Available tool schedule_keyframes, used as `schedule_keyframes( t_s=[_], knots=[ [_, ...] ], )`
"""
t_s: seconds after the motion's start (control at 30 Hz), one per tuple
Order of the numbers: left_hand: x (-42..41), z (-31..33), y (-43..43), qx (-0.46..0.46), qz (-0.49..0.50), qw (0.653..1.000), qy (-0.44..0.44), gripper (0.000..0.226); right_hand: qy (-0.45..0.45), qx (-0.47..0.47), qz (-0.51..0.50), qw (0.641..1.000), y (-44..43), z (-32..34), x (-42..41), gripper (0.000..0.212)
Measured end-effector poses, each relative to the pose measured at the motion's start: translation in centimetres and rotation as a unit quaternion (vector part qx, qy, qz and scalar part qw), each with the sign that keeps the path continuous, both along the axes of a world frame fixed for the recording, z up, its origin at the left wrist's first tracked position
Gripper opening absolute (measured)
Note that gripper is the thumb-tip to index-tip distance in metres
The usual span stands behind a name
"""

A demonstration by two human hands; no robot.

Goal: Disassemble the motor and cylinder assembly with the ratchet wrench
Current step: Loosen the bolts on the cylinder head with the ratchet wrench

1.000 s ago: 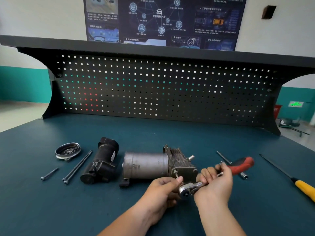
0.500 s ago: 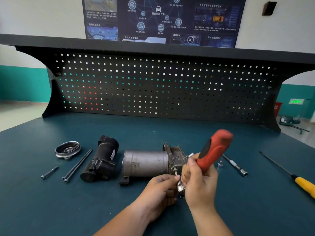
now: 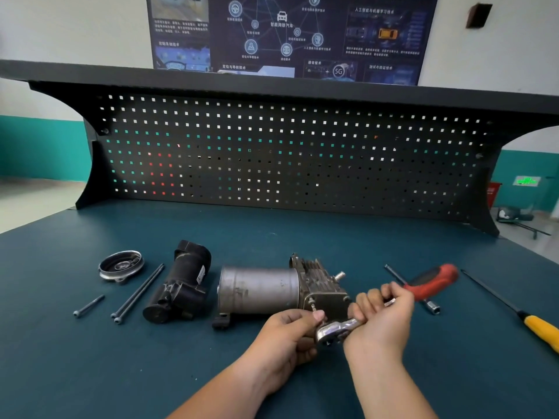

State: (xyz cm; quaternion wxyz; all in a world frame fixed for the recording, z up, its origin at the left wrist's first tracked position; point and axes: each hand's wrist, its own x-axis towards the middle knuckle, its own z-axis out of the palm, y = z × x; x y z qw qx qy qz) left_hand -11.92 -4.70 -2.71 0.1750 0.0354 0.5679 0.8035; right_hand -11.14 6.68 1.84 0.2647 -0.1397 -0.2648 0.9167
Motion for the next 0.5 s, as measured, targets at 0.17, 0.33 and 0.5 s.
schedule_keyframes(
  t_s=[0.17,0.33,0.5],
  knots=[
    [-0.1,-0.3,0.1,0.001,-0.012,1.0,-0.008,0.016,-0.015,-0.056,0.001,0.998,0.5,-0.4,-0.2,0.026],
    [0.0,-0.3,-0.1,0.008,-0.003,1.0,-0.003,0.02,0.098,0.153,-0.042,0.982,-1.6,0.0,0.9,0.026],
    [0.1,-0.1,-0.2,0.002,-0.012,1.0,0.011,0.003,0.16,0.419,-0.041,0.893,-3.8,-1.9,1.4,0.01]
  ],
)
